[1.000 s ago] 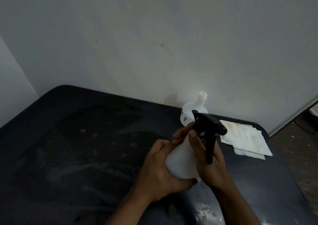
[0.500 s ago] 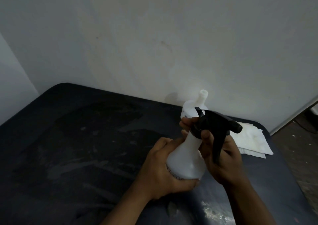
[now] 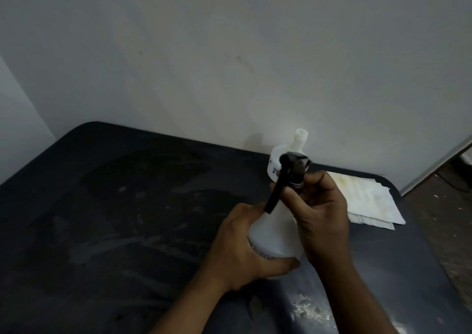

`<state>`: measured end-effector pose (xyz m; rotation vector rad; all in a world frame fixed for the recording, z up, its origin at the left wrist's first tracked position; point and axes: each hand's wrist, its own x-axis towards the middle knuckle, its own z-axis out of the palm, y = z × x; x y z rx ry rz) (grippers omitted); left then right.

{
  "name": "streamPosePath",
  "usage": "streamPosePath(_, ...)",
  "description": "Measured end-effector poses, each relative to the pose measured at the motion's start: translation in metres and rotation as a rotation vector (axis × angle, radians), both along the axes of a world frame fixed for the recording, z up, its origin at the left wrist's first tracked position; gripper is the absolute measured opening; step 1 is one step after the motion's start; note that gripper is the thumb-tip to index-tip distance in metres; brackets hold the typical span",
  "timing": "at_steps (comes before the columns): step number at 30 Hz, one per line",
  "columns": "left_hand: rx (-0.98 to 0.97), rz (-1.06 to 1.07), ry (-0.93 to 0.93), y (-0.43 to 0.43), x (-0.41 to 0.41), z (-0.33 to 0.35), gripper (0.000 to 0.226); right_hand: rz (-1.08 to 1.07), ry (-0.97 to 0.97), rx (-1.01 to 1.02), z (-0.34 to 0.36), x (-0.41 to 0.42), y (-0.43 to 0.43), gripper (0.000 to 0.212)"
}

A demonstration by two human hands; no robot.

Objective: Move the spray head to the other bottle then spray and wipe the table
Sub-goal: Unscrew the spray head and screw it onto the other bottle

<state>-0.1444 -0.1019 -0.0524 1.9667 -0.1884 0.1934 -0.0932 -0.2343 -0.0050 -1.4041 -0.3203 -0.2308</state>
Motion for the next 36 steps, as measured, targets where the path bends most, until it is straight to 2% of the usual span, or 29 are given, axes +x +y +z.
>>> streamPosePath(4, -0.115, -0.044, 0.091, 0.011, 0.002, 0.004, 0.08, 0.179, 0.015, 0.024, 0.005, -0.005, -0.003, 0.017)
streamPosePath(8, -0.192, -0.132, 0.148, 0.019, 0.002, 0.008, 0.078, 0.171, 0.064, 0.021, 0.009, -0.007, 0.001, 0.02)
streamPosePath(11, -0.211, -0.181, 0.179, 0.02, 0.003, 0.008, 0.077, 0.199, 0.158, 0.058, 0.011, -0.005, -0.001, 0.033)
streamPosePath(13, -0.23, -0.202, 0.187, 0.023, 0.002, 0.009, 0.077, 0.251, 0.211, 0.012, 0.014, -0.004, -0.002, 0.043)
streamPosePath(17, -0.253, -0.222, 0.195, 0.024, 0.002, 0.009, 0.079, 0.312, 0.214, -0.057, 0.015, -0.006, -0.001, 0.025)
streamPosePath(21, -0.248, -0.215, 0.191, 0.022, 0.001, 0.007, 0.082, 0.284, 0.197, -0.016, 0.018, -0.008, -0.001, 0.014)
streamPosePath(26, -0.261, -0.208, 0.184, 0.017, 0.001, 0.005, 0.078, 0.157, 0.218, -0.026, 0.019, -0.01, 0.004, 0.034)
streamPosePath(28, -0.265, -0.197, 0.178, 0.015, 0.002, 0.003, 0.075, 0.104, 0.195, -0.03, 0.019, -0.012, 0.009, 0.024)
streamPosePath(31, -0.268, -0.18, 0.173, 0.014, 0.004, -0.001, 0.074, 0.025, 0.126, -0.062, 0.015, -0.013, 0.013, 0.037)
streamPosePath(36, -0.307, -0.17, 0.181, 0.013, 0.005, -0.001, 0.072, -0.058, 0.061, -0.09, 0.013, -0.018, 0.02, 0.028)
